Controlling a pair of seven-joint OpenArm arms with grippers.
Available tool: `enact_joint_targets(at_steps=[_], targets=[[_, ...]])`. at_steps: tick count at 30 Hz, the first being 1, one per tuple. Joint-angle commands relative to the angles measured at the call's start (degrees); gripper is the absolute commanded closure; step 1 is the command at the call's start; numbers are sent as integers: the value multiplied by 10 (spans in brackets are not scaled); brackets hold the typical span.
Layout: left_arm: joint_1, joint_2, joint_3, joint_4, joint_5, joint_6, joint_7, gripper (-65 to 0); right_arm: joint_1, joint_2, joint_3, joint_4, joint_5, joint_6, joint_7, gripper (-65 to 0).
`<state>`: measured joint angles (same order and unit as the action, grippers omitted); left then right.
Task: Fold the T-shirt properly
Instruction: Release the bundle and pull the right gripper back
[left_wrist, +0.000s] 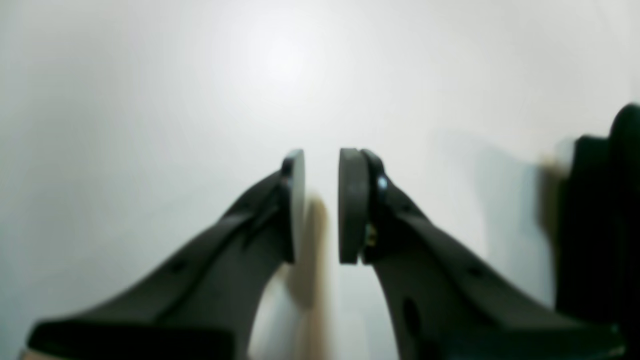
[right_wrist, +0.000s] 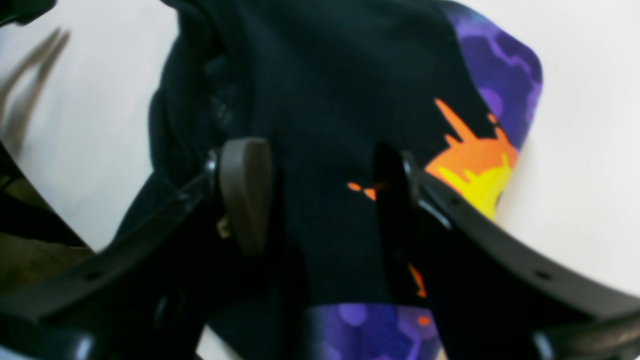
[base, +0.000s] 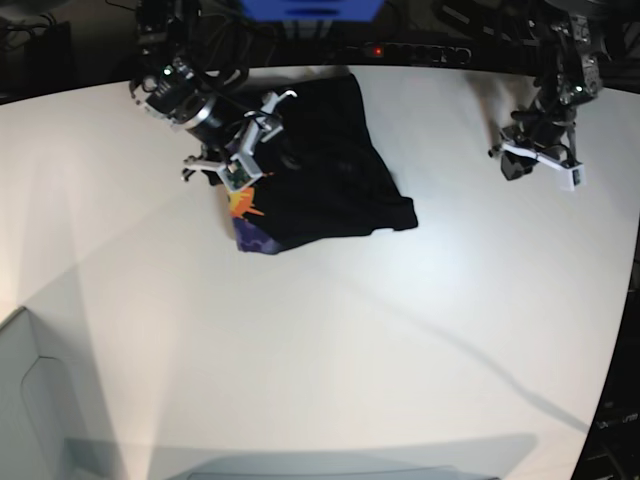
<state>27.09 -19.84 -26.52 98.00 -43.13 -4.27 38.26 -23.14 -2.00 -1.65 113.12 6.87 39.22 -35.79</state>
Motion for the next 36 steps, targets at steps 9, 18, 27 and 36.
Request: enact_joint_targets(at_steps=[9,18,27,36], targets=[[1,10,-2,16,-4,-4,-10,-119,52,-1,57,-46,9,8,11,-336],[0,11,-2,16,-4,-4,-10,-119,80,26,160,-101,11,8,15,-336],[-8,10,26,16,-4,-4,-10,-119,76,29,195,-76,12,8,16,-336],[-8,11,37,16,-4,-4,-10,-119,26,15,163,-2,12,8,16,-332]])
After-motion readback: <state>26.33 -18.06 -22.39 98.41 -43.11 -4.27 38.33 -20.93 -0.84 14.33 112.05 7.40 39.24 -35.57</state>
